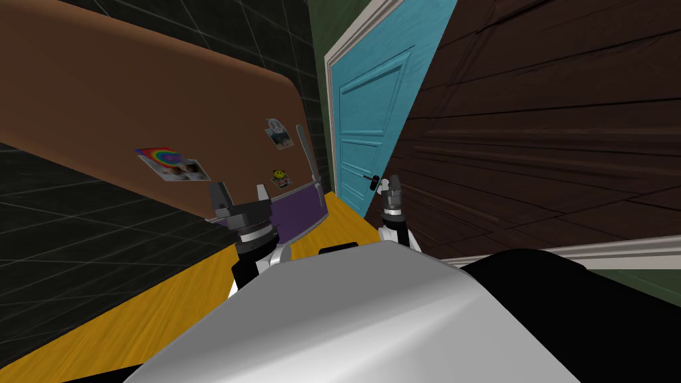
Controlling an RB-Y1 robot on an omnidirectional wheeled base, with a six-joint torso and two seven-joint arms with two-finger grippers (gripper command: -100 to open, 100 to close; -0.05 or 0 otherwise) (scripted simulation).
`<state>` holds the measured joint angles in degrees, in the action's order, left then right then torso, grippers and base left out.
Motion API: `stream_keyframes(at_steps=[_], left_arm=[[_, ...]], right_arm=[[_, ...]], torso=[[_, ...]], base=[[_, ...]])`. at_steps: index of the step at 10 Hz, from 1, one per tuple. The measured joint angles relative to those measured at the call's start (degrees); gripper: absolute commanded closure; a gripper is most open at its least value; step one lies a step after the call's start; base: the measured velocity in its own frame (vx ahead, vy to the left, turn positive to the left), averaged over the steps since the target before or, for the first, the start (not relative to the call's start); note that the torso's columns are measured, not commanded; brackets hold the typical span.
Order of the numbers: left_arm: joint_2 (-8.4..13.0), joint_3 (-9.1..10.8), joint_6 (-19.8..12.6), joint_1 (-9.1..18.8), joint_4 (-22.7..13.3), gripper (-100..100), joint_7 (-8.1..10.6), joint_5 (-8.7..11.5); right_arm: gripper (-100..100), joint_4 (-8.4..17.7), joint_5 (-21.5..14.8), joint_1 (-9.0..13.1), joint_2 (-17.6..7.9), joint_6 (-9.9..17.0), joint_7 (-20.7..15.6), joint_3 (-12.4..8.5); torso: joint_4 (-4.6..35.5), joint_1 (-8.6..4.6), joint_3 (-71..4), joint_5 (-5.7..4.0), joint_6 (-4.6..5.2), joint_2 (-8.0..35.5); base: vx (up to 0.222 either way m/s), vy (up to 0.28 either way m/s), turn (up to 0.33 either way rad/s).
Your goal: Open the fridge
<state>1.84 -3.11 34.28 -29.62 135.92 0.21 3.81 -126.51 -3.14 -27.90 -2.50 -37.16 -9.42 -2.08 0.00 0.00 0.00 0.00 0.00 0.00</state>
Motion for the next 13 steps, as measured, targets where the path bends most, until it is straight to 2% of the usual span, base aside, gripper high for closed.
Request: stream_keyframes(at_steps=[2,9,10,11,13], left_arm=[[0.00,0.00,0.00,0.00,0.00,0,0.00,0.00],[0.00,0.00,0.00,0.00,0.02,0,0.00,0.00],[0.00,0.00,0.01,0.00,0.02,-100,0.00,0.00],[1.39,-0.03,-0.05,0.04,-0.51,-100,0.09,0.21],[4.28,0.46,-0.97,0.65,-1.81,-100,0.64,1.16]], right_arm=[[0,0.00,0.00,0.00,0.00,0.00,0.00,0.00],[0,-0.02,0.00,0.00,0.00,-0.01,0.00,0.00],[0,-0.02,0.00,0.00,0.00,-0.01,0.00,0.00],[0,0.00,0.00,-0.01,0.00,0.00,0.00,0.00],[0,0.01,0.00,-0.03,0.01,0.00,0.00,0.00]], torso=[[6.00,0.00,-12.00,0.00,0.00,5.97],[35.37,0.00,-70.73,0.00,0.00,35.39],[39.60,0.00,-79.19,0.00,0.00,39.62],[41.45,-0.03,-83.22,0.00,0.00,41.40],[42.13,-0.13,-84.70,-0.03,0.00,41.92]], base=[[0.000,0.000,0.000],[0.000,0.000,0.000],[0.057,-0.016,0.018],[0.088,-0.031,0.022],[0.178,-0.077,0.035]])
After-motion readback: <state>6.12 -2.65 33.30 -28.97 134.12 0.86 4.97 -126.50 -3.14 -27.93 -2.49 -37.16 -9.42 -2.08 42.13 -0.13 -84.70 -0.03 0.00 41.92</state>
